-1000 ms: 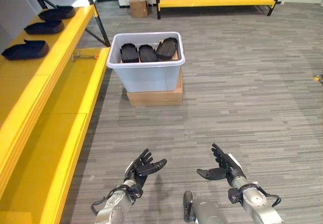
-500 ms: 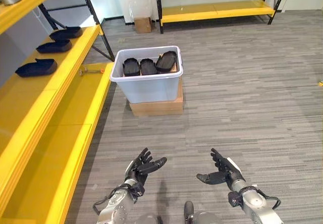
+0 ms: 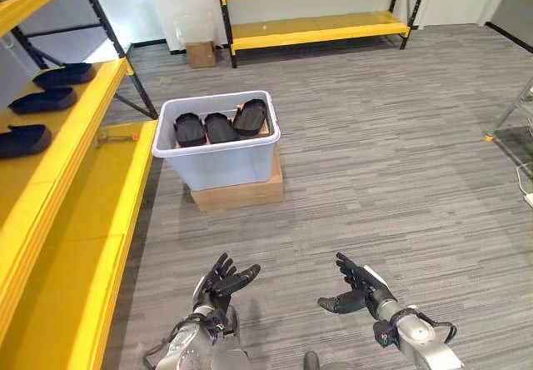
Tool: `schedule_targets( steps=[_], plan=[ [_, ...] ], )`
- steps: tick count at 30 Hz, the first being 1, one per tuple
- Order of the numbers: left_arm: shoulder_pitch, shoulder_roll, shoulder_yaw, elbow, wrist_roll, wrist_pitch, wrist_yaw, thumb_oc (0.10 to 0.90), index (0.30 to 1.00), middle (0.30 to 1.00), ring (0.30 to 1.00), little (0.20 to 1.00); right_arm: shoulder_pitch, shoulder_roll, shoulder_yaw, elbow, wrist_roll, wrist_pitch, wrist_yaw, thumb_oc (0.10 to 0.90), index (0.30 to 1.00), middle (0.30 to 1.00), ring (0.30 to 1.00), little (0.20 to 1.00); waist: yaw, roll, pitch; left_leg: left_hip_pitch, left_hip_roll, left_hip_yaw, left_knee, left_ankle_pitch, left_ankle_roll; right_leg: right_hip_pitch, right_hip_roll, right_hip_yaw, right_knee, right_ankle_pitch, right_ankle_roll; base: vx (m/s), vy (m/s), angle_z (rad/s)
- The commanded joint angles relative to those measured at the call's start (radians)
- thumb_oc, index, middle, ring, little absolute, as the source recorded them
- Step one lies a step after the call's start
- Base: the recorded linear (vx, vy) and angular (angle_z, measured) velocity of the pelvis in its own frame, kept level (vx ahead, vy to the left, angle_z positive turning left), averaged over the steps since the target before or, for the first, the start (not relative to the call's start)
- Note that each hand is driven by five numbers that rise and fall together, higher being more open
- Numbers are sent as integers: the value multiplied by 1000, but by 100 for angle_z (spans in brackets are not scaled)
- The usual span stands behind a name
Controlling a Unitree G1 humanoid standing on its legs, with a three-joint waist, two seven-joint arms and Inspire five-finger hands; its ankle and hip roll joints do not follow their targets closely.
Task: Move parts from the plastic box to the shelf.
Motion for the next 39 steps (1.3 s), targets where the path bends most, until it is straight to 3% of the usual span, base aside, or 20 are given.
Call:
schedule_targets(
  steps=[1,6,11,22,26,31,34,37,38,39],
  plan=[
    [-49,12,38,-127,11,-114,-53,900,1000,1000,1000,1000,-69,-5,11,-82,-2,-71,41,900,1000,1000,1000,1000,11,25,-10,30,19,49,59,18,24,-37,-8,-52,69,-73,60,71,74,7],
    [-36,17,37,-141,-5,-58,-30,900,1000,1000,1000,1000,-64,9,9,-79,-19,-68,15,900,1000,1000,1000,1000,21,40,-19,76,-9,55,71,6,25,-29,-14,-98,91,-90,58,192,138,4],
    [-38,17,47,-129,2,-56,1,900,1000,1000,1000,1000,-65,24,10,-80,-20,-52,-25,900,1000,1000,1000,1000,35,40,-38,97,-40,66,56,-25,37,-30,-27,-137,100,-108,66,151,88,12],
    [-57,51,33,-155,70,-41,-24,900,1000,1000,1000,1000,-70,51,-2,-75,-11,-57,-80,900,1000,1000,1000,1000,52,22,-55,83,-71,62,88,-67,65,-18,-46,-147,113,-119,86,78,32,2],
    [-67,52,27,-157,29,41,-80,900,1000,1000,1000,1000,-68,57,-18,-80,26,-55,-101,900,1000,1000,1000,1000,52,13,-64,95,-81,60,98,-87,81,-10,-59,-144,126,-120,101,116,64,-1],
    [-76,58,3,-178,48,60,-104,900,1000,1000,1000,1000,-66,76,-46,-80,68,-98,-148,900,1000,1000,1000,1000,44,16,-68,117,-91,65,94,-103,99,-11,-72,-135,149,-124,117,98,109,-7],
    [-87,66,-15,-184,67,56,-91,900,1000,1000,1000,1000,-62,103,-87,-109,70,-112,-282,900,1000,1000,1000,1000,29,16,-73,142,-117,72,84,-125,128,-22,-85,-115,201,-129,136,123,195,-9],
    [-94,64,-21,-187,28,78,-84,900,1000,1000,1000,1000,-67,116,-113,-108,59,-77,-338,900,1000,1000,1000,1000,21,19,-78,150,-139,72,88,-146,155,-53,-88,-97,264,-103,148,83,194,-12],
    [-98,60,-21,-185,21,104,-96,900,1000,1000,1000,1000,-72,126,-119,-104,44,-63,-370,900,1000,1000,1000,1000,18,20,-77,156,-157,68,91,-161,172,-74,-90,-84,304,-90,155,104,328,-33],
    [-100,61,-37,-195,68,112,-122,900,1000,1000,1000,1000,-79,134,-130,-95,38,-71,-370,900,1000,1000,1000,1000,21,15,-76,159,-185,66,96,-178,202,-98,-97,-79,437,-50,166,98,319,-37]
  ],
)
